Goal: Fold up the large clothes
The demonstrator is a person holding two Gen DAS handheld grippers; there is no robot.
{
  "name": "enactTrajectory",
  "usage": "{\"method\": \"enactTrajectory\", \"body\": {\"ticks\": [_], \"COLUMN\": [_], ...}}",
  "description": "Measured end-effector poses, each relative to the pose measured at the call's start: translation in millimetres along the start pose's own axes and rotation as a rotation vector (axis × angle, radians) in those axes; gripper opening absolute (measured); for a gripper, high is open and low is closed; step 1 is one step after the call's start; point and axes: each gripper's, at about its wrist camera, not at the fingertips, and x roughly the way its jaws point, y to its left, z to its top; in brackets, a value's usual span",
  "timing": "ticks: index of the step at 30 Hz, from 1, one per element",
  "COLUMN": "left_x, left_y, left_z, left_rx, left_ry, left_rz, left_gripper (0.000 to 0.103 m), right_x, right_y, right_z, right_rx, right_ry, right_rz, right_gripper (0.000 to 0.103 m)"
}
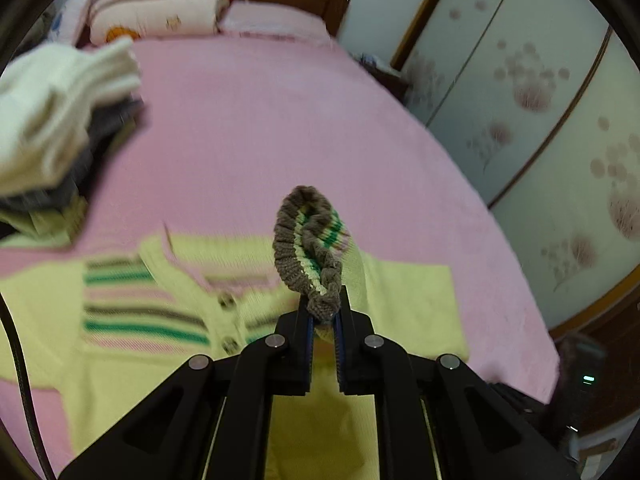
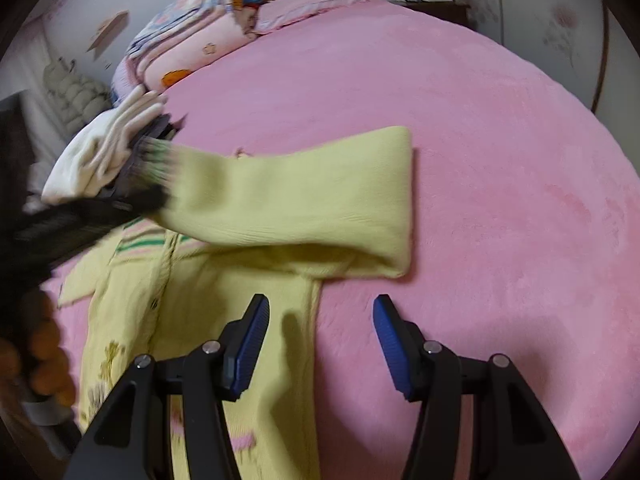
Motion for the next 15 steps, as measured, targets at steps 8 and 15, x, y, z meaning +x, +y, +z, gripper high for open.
{"method": "enactTrajectory", "body": {"ticks": [8,15], "left_x": [-28.6,1.4], "left_y": [52.6,122.2], "left_z": [15.7,-42.6], "left_rx": [-0.061,-0.199], "left_ry": [-0.053,0.092], "left_rz": [0.073,0.138], "left_gripper": [0.007,0.007], "right_x": [20.8,30.5], "right_y": [12.3,51.7], "right_z": [26.1,16.2], "right_rx": [-0.035,-0.226], "right_ry": [-0.016,-0.016], "right_rz": [-0.071,-0.225], "right_gripper": [0.01,0.014]}}
